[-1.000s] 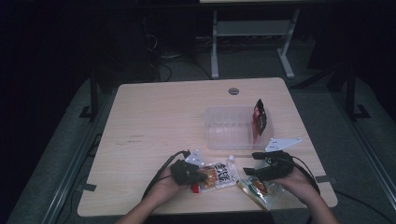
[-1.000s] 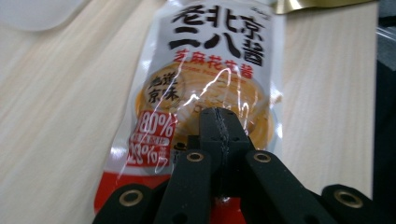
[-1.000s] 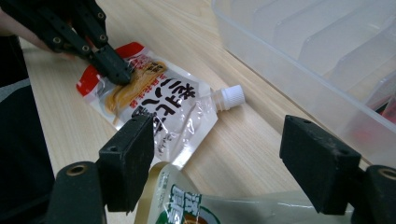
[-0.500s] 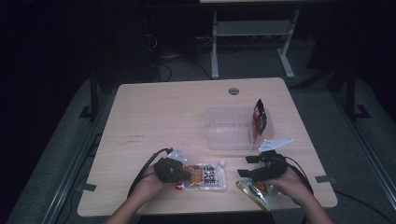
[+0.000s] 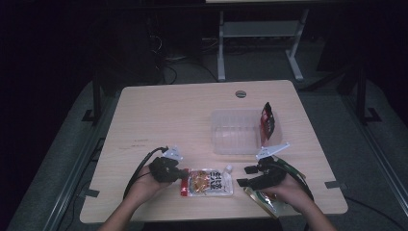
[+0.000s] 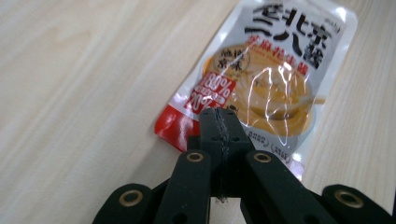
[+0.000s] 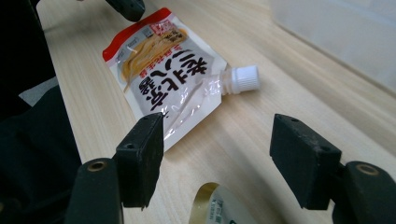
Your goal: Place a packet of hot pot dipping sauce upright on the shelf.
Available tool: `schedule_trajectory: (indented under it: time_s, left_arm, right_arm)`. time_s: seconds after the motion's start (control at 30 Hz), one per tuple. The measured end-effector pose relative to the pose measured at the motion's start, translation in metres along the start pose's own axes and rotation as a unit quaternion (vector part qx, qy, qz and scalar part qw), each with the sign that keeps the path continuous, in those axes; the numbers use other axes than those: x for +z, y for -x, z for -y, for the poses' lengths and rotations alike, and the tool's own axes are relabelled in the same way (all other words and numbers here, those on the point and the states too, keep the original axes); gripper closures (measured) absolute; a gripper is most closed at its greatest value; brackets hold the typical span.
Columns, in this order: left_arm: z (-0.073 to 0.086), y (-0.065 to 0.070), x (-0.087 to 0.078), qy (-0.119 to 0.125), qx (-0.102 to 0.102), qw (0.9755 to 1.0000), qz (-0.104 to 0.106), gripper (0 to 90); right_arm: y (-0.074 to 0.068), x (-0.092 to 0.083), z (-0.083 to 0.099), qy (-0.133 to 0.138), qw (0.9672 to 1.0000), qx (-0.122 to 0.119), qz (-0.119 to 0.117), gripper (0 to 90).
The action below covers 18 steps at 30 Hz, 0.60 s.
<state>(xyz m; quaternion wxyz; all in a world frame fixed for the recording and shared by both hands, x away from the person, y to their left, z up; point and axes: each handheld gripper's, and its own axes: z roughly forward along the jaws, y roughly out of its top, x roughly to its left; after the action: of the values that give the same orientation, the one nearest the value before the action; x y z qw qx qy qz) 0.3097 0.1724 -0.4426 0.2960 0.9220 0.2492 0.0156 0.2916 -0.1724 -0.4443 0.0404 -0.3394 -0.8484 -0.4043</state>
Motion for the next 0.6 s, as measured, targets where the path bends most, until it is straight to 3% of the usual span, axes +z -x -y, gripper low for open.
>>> schedule_trajectory:
  time_s: [0.07,0.23,0.53,0.6]
  left_arm:
    - [0.0,0.001,0.003,-0.003,-0.002,1.0,-0.003,89.9]
    - [0.003,0.002,0.005,-0.029,-0.003,0.9994,0.017,90.0]
    - [0.001,0.009,0.008,-0.03,-0.002,0.9987,0.04,89.9]
    - [0.002,0.007,0.009,-0.026,-0.01,0.9985,0.048,89.9]
  right_arm:
    - [-0.001,0.002,0.0,-0.004,1.0,0.001,-0.003,35.3]
    - [-0.002,0.005,0.0,-0.007,0.9999,-0.001,-0.01,36.3]
    - [0.0,0.016,-0.002,-0.022,0.9996,0.005,-0.018,37.3]
    - [0.002,0.019,-0.004,-0.023,0.9995,0.008,-0.019,37.9]
